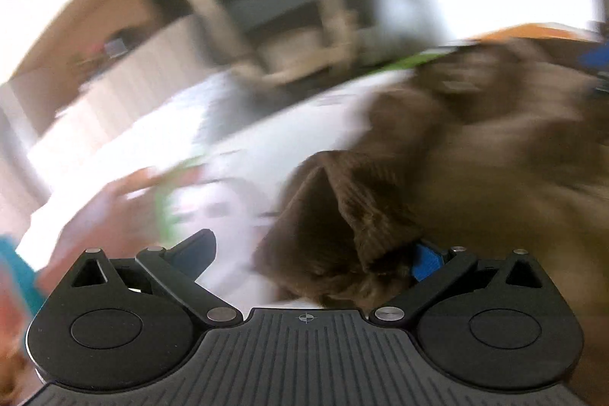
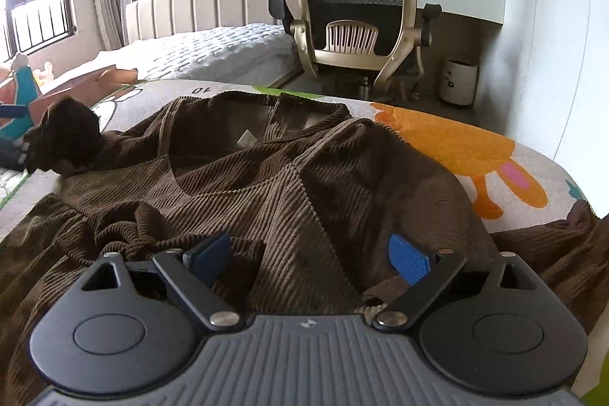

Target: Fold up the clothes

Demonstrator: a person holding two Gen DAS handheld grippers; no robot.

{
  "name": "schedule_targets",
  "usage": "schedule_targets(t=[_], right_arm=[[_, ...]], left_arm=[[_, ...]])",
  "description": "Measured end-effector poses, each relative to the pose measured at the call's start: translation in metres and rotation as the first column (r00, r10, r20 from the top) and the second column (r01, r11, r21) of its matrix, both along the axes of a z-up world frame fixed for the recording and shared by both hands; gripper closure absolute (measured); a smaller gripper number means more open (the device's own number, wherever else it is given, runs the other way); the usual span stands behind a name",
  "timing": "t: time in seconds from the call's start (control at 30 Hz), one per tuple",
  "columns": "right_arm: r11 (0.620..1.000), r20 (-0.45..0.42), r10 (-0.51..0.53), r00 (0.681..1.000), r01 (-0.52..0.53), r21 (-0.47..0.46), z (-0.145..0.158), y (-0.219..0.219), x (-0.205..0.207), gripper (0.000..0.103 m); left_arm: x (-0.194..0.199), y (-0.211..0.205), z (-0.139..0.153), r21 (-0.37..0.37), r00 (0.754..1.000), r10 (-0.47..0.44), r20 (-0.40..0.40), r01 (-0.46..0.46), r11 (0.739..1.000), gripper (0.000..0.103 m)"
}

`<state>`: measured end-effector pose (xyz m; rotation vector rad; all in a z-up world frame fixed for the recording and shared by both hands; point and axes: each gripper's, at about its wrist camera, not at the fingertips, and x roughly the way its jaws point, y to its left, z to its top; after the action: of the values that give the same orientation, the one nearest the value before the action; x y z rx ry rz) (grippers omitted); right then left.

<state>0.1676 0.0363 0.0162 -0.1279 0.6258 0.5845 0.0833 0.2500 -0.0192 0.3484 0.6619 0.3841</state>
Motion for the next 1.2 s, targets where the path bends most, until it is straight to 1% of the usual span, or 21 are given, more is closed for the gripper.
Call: schedule_targets(t=[0.07, 0.13, 0.23, 0.3, 0.33, 0.43, 0.5, 0.57, 0.63, 0.7, 0.73, 0.8, 0.9, 0.97, 1.13, 1.2], right_arm=[[1.0, 0.0, -0.002, 1.0, 0.002, 0.006, 0.001, -0.002, 0.0, 0.012], [1.0, 0.004, -0.006, 1.0, 0.006, 0.008, 0.004, -0.005, -0.002, 0.012], [1.0, 0.038, -0.021, 0.999, 0.021, 0.003, 0.017, -0.019, -0.011, 0.012], [0.999, 0.073, -0.046, 0.996, 0.047, -0.021, 0.026, -0.033, -0.022, 0.012], [0.997, 0.089, -0.06, 0.994, 0.064, -0.041, 0.029, -0.04, -0.028, 0.012], [0.987, 0.128, -0.086, 0.988, 0.102, -0.122, 0.036, -0.061, -0.053, 0.012], [0.98, 0.136, -0.073, 0.988, 0.097, -0.172, 0.039, -0.073, -0.076, 0.012], [0.974, 0.136, -0.047, 0.99, 0.076, -0.212, 0.04, -0.083, -0.103, 0.01], [0.968, 0.132, -0.009, 0.991, 0.042, -0.249, 0.04, -0.091, -0.134, 0.01], [0.957, 0.13, 0.049, 0.99, -0.009, -0.291, 0.037, -0.095, -0.163, 0.007], [0.949, 0.13, 0.079, 0.988, -0.034, -0.315, 0.035, -0.095, -0.175, 0.005], [0.93, 0.122, 0.137, 0.983, -0.085, -0.359, 0.029, -0.094, -0.196, 0.004], [0.925, 0.082, 0.179, 0.98, -0.14, -0.353, 0.023, -0.088, -0.209, 0.004], [0.929, 0.077, 0.21, 0.975, -0.174, -0.326, 0.024, -0.078, -0.21, 0.004], [0.928, 0.059, 0.3, 0.952, -0.277, -0.25, 0.028, -0.046, -0.215, 0.004], [0.921, 0.047, 0.342, 0.938, -0.325, -0.215, 0.03, -0.03, -0.216, 0.004]], left_arm=[[0.006, 0.036, 0.005, 0.011, 0.993, 0.118, 0.014, -0.118, 0.993, 0.0], [0.011, 0.067, 0.006, 0.022, 0.978, 0.208, 0.011, -0.208, 0.978, 0.0], [0.012, 0.093, 0.004, 0.044, 0.96, 0.281, -0.009, -0.281, 0.959, 0.0], [0.007, 0.096, 0.006, 0.035, 0.953, 0.302, -0.01, -0.302, 0.953, 0.0], [0.003, 0.092, 0.009, 0.018, 0.957, 0.289, -0.008, -0.289, 0.957, 0.0], [-0.01, 0.077, 0.016, -0.036, 0.969, 0.247, -0.003, -0.247, 0.968, 0.0], [-0.019, 0.053, 0.022, -0.071, 0.985, 0.175, 0.001, -0.175, 0.982, 0.0], [-0.034, 0.021, 0.026, -0.109, 0.998, 0.07, 0.001, -0.07, 0.992, 0.0], [-0.05, -0.015, 0.028, -0.149, 0.998, -0.059, -0.007, 0.058, 0.987, 0.0], [-0.066, -0.048, 0.026, -0.189, 0.984, -0.176, -0.032, 0.167, 0.968, 0.0], [-0.074, -0.064, 0.024, -0.209, 0.971, -0.234, -0.043, 0.22, 0.953, 0.0], [-0.092, -0.092, 0.019, -0.246, 0.94, -0.332, -0.075, 0.305, 0.92, 0.0], [-0.116, -0.126, 0.007, -0.259, 0.891, -0.439, -0.115, 0.4, 0.879, 0.0], [-0.128, -0.139, -0.001, -0.273, 0.868, -0.476, -0.142, 0.428, 0.861, 0.0], [-0.139, -0.144, -0.008, -0.316, 0.861, -0.482, -0.16, 0.418, 0.852, 0.0], [-0.143, -0.139, -0.007, -0.318, 0.867, -0.469, -0.167, 0.403, 0.858, 0.0]])
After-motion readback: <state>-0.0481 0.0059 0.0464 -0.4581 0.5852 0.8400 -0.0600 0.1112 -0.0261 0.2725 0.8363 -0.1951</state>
